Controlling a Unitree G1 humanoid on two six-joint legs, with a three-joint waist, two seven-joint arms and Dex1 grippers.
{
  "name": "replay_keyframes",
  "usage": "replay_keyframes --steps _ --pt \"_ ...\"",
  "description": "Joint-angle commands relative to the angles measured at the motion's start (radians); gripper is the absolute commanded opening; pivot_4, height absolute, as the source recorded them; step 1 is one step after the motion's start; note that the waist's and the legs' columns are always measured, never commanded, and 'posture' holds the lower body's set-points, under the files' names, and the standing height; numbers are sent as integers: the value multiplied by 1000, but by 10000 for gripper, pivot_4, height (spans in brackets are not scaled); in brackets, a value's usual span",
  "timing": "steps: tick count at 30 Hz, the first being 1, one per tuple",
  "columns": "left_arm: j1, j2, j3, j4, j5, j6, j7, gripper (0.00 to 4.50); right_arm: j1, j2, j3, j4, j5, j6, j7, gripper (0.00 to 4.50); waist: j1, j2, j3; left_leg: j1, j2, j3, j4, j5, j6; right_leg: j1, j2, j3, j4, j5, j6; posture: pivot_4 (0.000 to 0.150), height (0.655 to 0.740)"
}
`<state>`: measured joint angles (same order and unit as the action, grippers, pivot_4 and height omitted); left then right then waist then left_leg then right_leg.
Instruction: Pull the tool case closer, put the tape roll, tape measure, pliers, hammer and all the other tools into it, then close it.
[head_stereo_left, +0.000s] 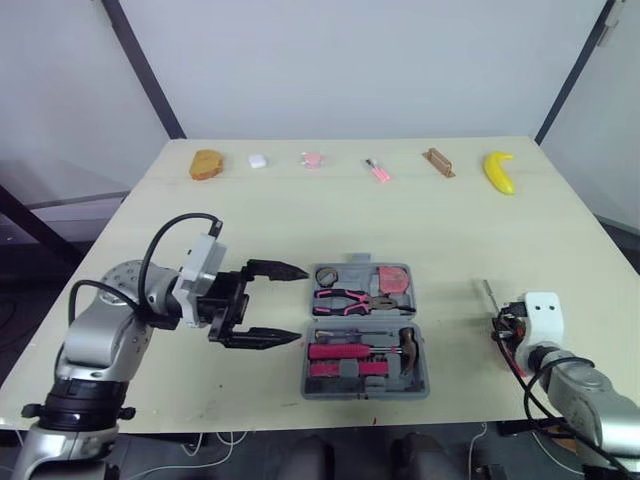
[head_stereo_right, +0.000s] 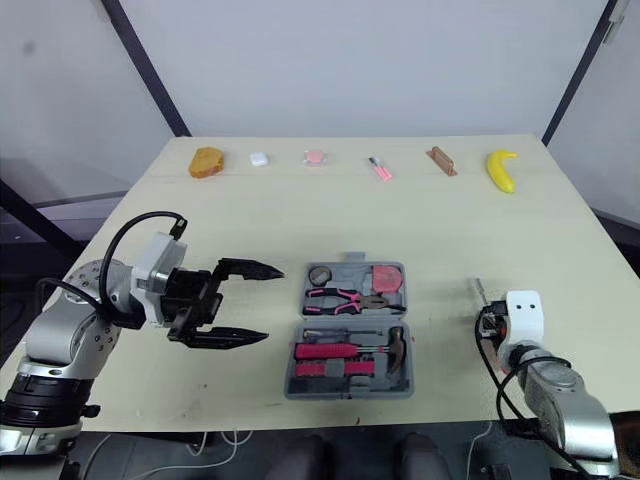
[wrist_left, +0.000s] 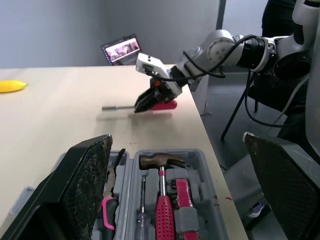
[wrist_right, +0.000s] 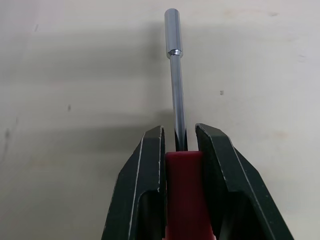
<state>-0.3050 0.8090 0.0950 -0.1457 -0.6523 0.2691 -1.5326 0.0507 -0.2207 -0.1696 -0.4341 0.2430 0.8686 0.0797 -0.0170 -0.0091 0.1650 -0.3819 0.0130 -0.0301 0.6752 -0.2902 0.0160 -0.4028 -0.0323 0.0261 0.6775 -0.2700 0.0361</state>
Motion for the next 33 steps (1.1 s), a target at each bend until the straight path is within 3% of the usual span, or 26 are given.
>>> replay_keyframes --steps 1,9,10,12,14,19,23,28,33 --pt "-5 14 -7 -10 7 -26 -33 45000 17 28 44 -61 -25 31 -44 4445 -2 1 1 0 0 1 -1 0 0 -1 0 1 0 0 0 1500 7400" --pt "-4 11 -15 -3 4 -39 -27 45000 10 66 34 -79 -24 77 -66 4445 -1 1 0 -1 -1 1 -1 0 0 -2 -1 1 0 0 0 1500 7400" --pt "-3 10 -15 -4 3 -39 -25 45000 11 64 32 -75 -25 75 -64 12444 -1 1 0 -1 -1 1 -1 0 0 -2 -1 1 0 0 0 1500 7400" --pt "-1 10 -13 -4 1 -39 -23 45000 13 59 27 -75 -16 63 -47 17641 -1 1 0 -1 -1 1 -1 0 0 -2 -1 1 0 0 0 1500 7400" --pt "1 11 -10 -3 0 -40 -24 45000 12 54 21 -85 -6 51 -30 27414 -1 1 0 -1 -2 1 -1 0 0 -2 -1 1 0 0 0 1500 7400" --pt "12 15 0 0 -3 -43 -22 45000 10 -11 26 -133 8 -18 56 44802 -2 1 0 -1 -2 2 -1 0 0 -2 -1 1 0 0 0 1500 7400" --pt "13 2 15 7 -15 -45 -5 45000 19 -104 -1 -176 57 -83 180 44802 -1 0 0 -1 -2 1 -1 0 0 -2 -1 1 0 0 0 1500 7400" --pt "19 1 12 19 -6 -64 -14 45000 31 -307 -48 -111 142 -161 453 44802 0 1 1 -1 -2 2 -1 0 0 -2 -1 1 0 0 0 1500 7400" --pt "1 -16 -4 36 2 -86 -13 45000 -82 -589 34 196 137 -405 898 44802 -1 -1 2 0 -3 2 0 0 0 0 -2 1 -1 0 1 1500 7400"
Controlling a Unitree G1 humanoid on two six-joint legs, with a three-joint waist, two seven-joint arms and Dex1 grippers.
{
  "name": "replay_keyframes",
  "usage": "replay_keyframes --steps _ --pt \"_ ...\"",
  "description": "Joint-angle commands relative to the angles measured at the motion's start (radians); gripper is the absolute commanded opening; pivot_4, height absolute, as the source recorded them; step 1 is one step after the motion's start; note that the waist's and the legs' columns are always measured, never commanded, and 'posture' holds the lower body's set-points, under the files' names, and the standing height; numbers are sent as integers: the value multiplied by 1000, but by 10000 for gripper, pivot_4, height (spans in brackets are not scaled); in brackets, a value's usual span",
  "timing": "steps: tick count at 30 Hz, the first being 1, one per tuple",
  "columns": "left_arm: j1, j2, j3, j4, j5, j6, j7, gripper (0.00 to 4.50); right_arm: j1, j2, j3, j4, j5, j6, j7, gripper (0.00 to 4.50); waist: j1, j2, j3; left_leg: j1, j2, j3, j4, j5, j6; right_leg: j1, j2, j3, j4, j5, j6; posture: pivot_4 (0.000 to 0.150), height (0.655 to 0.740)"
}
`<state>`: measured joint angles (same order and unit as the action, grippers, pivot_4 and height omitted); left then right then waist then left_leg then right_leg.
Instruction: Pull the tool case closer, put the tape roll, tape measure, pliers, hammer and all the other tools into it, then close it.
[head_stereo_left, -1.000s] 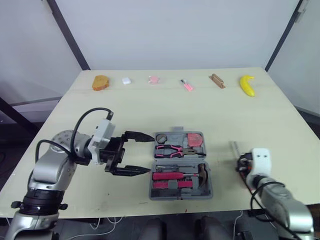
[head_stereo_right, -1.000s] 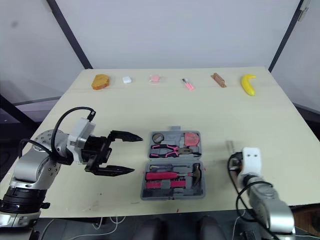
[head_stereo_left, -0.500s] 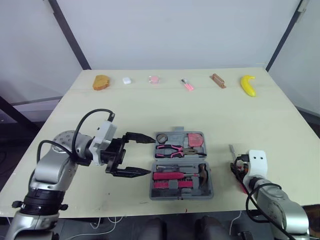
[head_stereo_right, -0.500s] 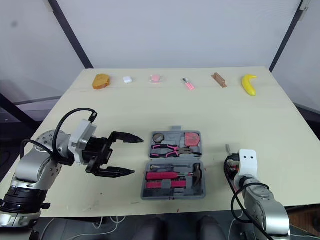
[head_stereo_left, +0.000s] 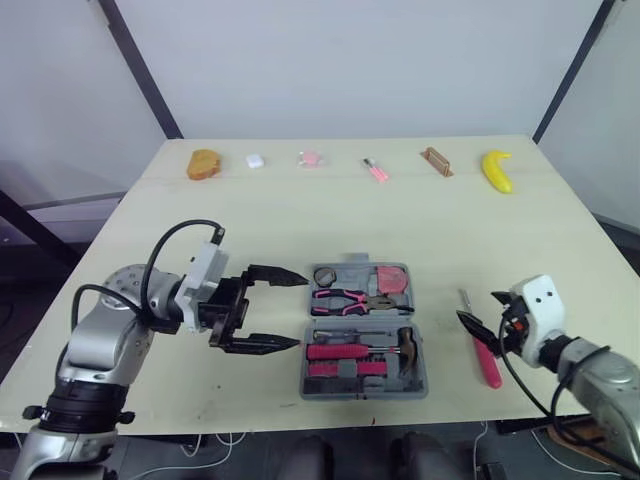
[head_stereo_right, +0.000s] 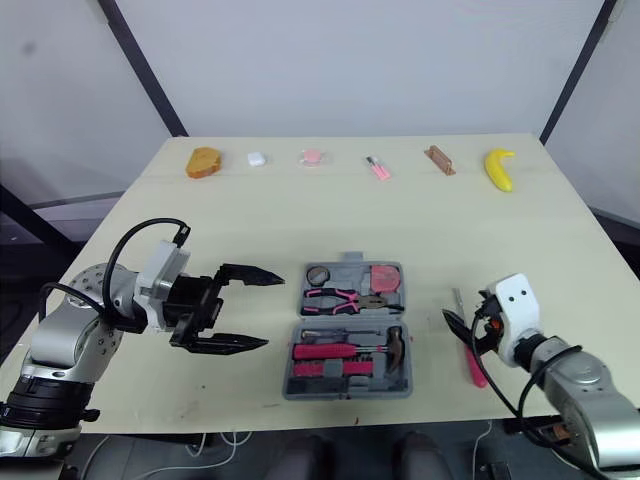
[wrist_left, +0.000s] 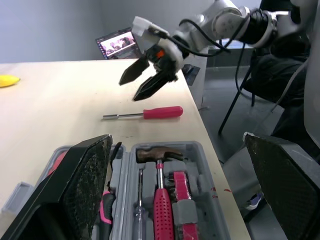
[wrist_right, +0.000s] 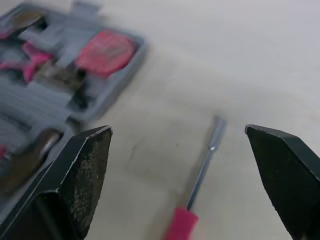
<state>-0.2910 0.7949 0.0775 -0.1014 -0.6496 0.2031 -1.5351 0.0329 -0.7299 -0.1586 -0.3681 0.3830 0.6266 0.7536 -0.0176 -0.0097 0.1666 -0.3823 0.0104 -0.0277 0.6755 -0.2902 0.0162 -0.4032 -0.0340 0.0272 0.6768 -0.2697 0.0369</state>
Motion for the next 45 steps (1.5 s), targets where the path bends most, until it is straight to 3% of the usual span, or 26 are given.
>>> replay_keyframes --steps 1,5,10,13,21,27,33,45 --pt "-10 -3 14 -10 -1 -22 -10 45000 -90 -111 43 182 -16 -221 284 44802 -1 -1 0 0 0 0 0 0 0 0 0 0 0 0 0 1500 7400" --pt "3 -2 21 -14 -2 -29 -5 45000 -209 -199 161 366 -109 -479 511 44802 -3 -1 0 1 1 -2 0 0 0 0 2 -1 1 0 0 1500 7400" --pt "11 -3 24 -24 -5 -30 7 45000 -419 -207 302 588 -169 -719 790 44802 -4 -1 1 0 3 0 1 0 0 0 0 0 0 0 0 1500 7400" --pt "12 -2 25 -29 -7 -28 11 45000 -563 -199 410 770 -262 -923 857 44802 -2 -1 2 0 4 0 2 0 0 0 0 -1 0 0 0 1500 7400" --pt "27 18 48 -48 -14 -24 16 45000 -907 -148 768 1181 -417 -1455 861 44802 -3 0 4 0 5 0 2 0 0 0 -1 -1 0 0 0 1500 7400" --pt "66 18 64 -88 -15 -17 34 45000 -1000 -55 869 1350 -540 -1774 861 44802 -4 0 4 0 6 0 2 1 -2 -1 -1 -1 0 0 -1 1500 7400" --pt "76 24 69 -100 -15 -12 48 45000 -1021 11 902 1436 -633 -1890 825 44802 -4 0 4 0 6 0 3 3 -5 0 -1 -1 1 0 -1 1500 7400" --pt "83 35 73 -109 -22 -7 61 45000 -1091 52 950 1544 -945 -1967 532 44802 -17 0 4 0 6 1 3 3 -6 0 -1 -1 2 0 -1 1500 7400"
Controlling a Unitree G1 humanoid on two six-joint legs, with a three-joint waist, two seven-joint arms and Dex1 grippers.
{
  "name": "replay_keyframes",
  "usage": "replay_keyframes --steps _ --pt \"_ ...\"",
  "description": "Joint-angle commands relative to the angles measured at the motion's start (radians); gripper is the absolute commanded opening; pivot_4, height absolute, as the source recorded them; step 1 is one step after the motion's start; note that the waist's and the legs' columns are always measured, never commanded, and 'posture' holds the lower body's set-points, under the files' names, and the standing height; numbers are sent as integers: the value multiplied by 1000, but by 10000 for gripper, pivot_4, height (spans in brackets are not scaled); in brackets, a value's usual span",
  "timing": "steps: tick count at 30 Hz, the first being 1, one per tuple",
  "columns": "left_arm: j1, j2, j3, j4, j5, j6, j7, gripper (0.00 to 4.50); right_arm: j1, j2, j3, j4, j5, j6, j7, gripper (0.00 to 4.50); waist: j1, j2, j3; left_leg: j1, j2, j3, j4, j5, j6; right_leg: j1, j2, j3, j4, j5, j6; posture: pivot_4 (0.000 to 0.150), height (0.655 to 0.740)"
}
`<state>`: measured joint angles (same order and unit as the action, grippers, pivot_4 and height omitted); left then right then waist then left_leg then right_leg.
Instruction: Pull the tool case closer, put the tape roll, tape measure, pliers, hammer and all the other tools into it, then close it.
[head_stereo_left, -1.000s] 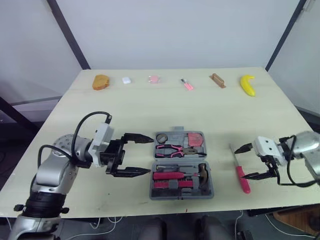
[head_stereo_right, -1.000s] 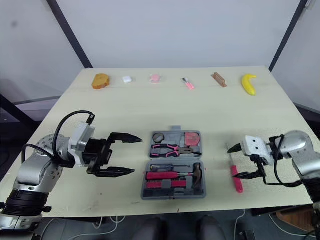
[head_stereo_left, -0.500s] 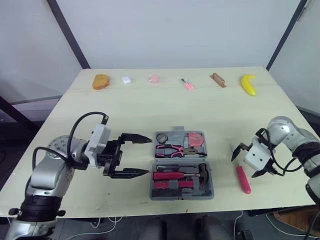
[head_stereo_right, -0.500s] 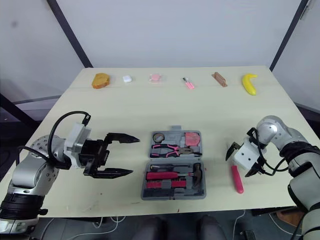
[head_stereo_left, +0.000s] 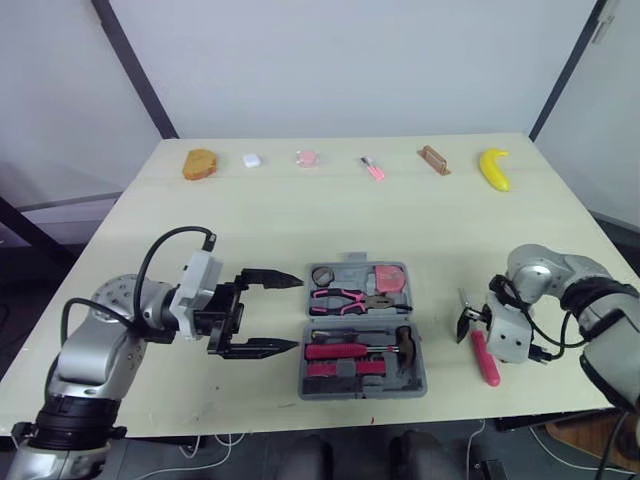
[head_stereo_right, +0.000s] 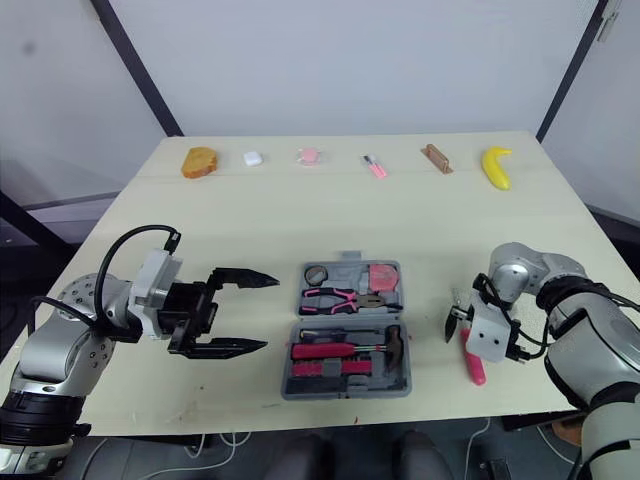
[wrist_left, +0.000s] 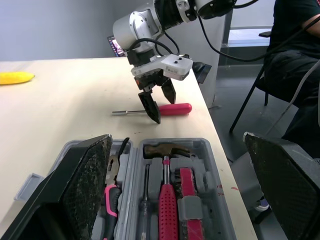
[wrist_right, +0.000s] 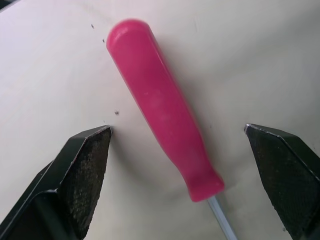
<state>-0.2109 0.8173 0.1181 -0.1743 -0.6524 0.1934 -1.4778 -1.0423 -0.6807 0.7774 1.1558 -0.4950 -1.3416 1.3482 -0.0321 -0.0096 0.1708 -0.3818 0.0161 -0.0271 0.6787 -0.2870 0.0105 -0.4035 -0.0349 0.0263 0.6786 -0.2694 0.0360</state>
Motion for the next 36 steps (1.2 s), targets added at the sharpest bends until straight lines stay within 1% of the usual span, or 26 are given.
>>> replay_keyframes --steps 1,3,5,6,7,8,9,10,11,12,14,15,18,19,20,21,23,24,26,29,31,32,35,36 --pt "5 13 33 -38 -19 2 3 45000 -19 6 17 27 -80 1 -79 42417 -5 0 0 0 0 0 0 0 0 0 0 0 0 0 0 1500 7400" --pt "9 14 35 -40 -22 4 2 45000 -25 10 22 37 -108 -3 -112 36304 -8 -1 -1 1 0 0 1 0 0 1 0 0 0 0 0 1500 7400" --pt "13 15 38 -43 -28 8 -2 45000 -32 12 26 46 -130 -7 -140 27636 -11 -1 -1 1 0 0 1 0 0 1 0 0 0 0 0 1500 7400" --pt "16 18 38 -43 -34 10 -13 45000 -34 12 25 51 -134 -10 -149 21452 -12 -2 -1 1 0 0 1 0 0 1 0 0 0 0 0 1500 7400" --pt "19 20 38 -43 -38 10 -22 45000 -35 12 25 55 -138 -14 -156 18823 -12 -2 -1 1 0 0 1 0 0 1 0 0 1 0 0 1500 7400" --pt "20 22 38 -41 -40 6 -32 45000 -36 11 23 60 -138 -18 -157 14230 -12 -2 -1 2 0 0 1 0 0 1 0 0 1 0 0 1500 7400" --pt "20 23 37 -39 -41 3 -38 45000 -37 11 21 64 -139 -21 -159 12631 -12 -2 -1 2 0 0 1 0 0 1 0 0 1 0 0 1500 7400" --pt "20 22 34 -33 -36 -3 -45 45000 -35 11 14 71 -122 -24 -146 6835 -11 -2 -1 2 0 0 1 0 0 1 0 0 1 0 0 1500 7400" --pt "20 23 31 -29 -31 -8 -51 45000 -33 9 5 77 -100 -24 -128 5805 -11 -2 -1 2 0 0 1 0 0 2 0 0 1 0 0 1500 7400" --pt "20 22 29 -27 -27 -12 -54 45000 -31 7 -4 81 -75 -23 -107 3860 -11 -2 -1 2 0 0 1 0 0 2 0 0 1 0 0 1500 7400" --pt "21 19 27 -26 -26 -13 -55 45000 -23 1 -29 82 -7 -4 -46 3810 -11 -2 -1 2 0 0 1 0 0 2 0 0 1 0 0 1500 7400" --pt "20 18 25 -25 -25 -14 -56 45000 -8 -5 -58 66 66 38 15 3810 -10 -2 -1 1 0 0 1 0 0 2 0 0 1 0 0 1500 7400" --pt "14 11 16 -15 -19 -23 -59 45000 84 -48 -166 -95 305 300 187 3810 -8 -1 0 1 0 0 1 -1 1 2 0 0 0 0 0 1500 7400" --pt "12 10 15 -14 -19 -24 -60 45000 117 -67 -193 -163 361 390 213 3810 -3 0 0 0 0 -1 1 -2 3 2 0 -1 0 0 0 1500 7400" --pt "9 8 12 -11 -18 -26 -61 45000 180 -96 -246 -289 429 551 201 3810 -3 0 0 0 0 -2 1 -2 4 1 -1 -2 0 0 0 1500 7400" --pt "7 6 9 -8 -18 -27 -63 45000 254 -130 -306 -433 476 720 157 3810 1 0 0 0 0 -2 1 -2 4 1 -1 -2 0 0 0 1500 7400" --pt "4 5 7 -2 -20 -30 -66 45000 386 -186 -403 -691 519 1025 67 3810 17 1 0 -2 0 -5 2 -3 4 2 -1 -4 0 0 0 1500 7400" --pt "4 5 8 -1 -22 -31 -68 45000 443 -206 -442 -801 542 1132 36 3810 21 1 1 -3 0 -5 2 -3 4 1 -2 -4 0 0 0 1500 7400" --pt "4 6 9 3 -24 -32 -71 45000 562 -228 -532 -1025 580 1412 -65 3810 23 1 1 -4 0 -5 2 -3 5 0 -2 -4 0 0 0 1500 7400" --pt "8 8 14 3 -33 -28 -73 45000 683 -224 -633 -1240 613 1699 -198 3810 21 1 1 -4 0 -4 3 -3 5 0 -1 -4 1 0 0 1500 7400" --pt "8 9 15 5 -35 -27 -74 45000 747 -209 -683 -1355 625 1877 -281 3810 21 1 1 -3 0 -5 3 -3 5 0 0 -4 1 0 0 1500 7400" --pt "8 9 16 6 -35 -28 -75 45000 767 -205 -696 -1394 626 1935 -311 3810 20 1 1 -4 0 -5 3 -3 5 0 0 -4 1 0 0 1500 7400" --pt "7 10 17 12 -36 -26 -76 45000 810 -152 -747 -1557 653 2327 -449 3810 19 1 1 -4 -1 -4 3 -3 5 0 0 -3 0 0 0 1500 7400" --pt "4 10 16 15 -35 -26 -78 45000 804 -102 -775 -1603 660 2494 -502 3810 19 1 1 -4 -1 -5 3 -3 5 0 0 -4 1 0 0 1500 7400"
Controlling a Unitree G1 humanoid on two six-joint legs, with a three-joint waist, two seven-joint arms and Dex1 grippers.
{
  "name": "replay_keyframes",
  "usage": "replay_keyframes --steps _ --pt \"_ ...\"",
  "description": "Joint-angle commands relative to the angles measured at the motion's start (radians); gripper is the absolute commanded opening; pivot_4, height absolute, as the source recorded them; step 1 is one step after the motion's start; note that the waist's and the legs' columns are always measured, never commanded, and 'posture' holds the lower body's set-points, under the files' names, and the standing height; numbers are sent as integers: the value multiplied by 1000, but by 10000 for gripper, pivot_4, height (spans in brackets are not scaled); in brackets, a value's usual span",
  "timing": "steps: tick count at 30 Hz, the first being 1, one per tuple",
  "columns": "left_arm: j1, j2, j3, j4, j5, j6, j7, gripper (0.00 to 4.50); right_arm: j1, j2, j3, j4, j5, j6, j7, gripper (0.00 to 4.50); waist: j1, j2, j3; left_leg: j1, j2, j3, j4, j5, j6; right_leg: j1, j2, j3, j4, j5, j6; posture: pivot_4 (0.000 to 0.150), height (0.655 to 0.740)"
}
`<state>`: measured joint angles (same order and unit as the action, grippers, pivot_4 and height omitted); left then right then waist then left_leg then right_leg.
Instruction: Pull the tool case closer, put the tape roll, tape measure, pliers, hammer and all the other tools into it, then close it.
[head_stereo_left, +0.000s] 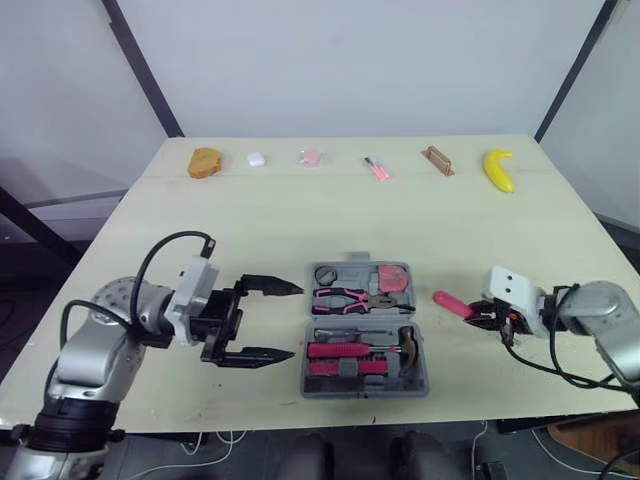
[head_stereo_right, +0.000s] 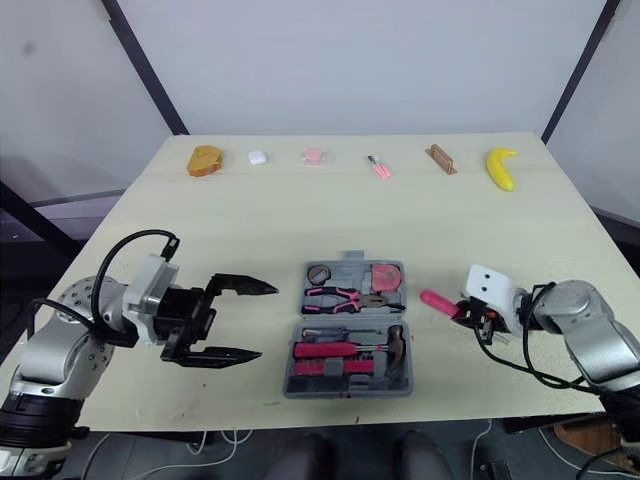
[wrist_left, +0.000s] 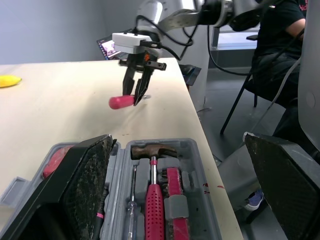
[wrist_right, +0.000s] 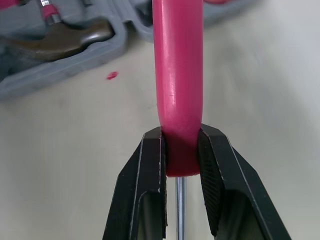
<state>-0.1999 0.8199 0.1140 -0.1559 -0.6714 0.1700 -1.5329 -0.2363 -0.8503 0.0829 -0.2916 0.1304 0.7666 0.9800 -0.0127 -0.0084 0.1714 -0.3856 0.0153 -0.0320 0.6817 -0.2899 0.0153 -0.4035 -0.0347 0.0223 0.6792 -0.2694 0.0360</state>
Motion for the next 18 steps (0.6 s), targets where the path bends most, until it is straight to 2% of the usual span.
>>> replay_keyframes --steps 1,3,5,12,18 --pt "-10 7 19 1 -17 -2 -25 45000 -22 144 -118 -183 25 537 -196 3810 -1 -1 0 0 0 0 0 0 0 0 0 0 0 0 0 1500 7400" --pt "-17 6 13 7 -16 -2 -30 45000 -47 313 -196 -218 -20 782 -315 3810 -2 -1 0 0 0 0 0 0 0 0 1 1 0 0 0 1500 7400" --pt "-16 5 8 4 -18 1 -35 45000 -34 403 -236 -218 -53 846 -408 3810 0 0 0 0 0 -1 0 0 0 0 2 0 0 0 0 1500 7400" --pt "-21 4 3 0 -18 2 -40 45000 -61 578 -286 -150 -117 830 -638 3810 -1 -1 -1 -3 -5 -1 -1 0 0 -1 -1 0 -1 0 1 1500 7400" --pt "-12 1 8 -13 -24 5 -33 45000 -56 627 -276 -116 -93 728 -691 3810 -8 -3 -2 -2 -5 -1 -1 0 0 -1 0 0 -1 0 0 1500 7400"
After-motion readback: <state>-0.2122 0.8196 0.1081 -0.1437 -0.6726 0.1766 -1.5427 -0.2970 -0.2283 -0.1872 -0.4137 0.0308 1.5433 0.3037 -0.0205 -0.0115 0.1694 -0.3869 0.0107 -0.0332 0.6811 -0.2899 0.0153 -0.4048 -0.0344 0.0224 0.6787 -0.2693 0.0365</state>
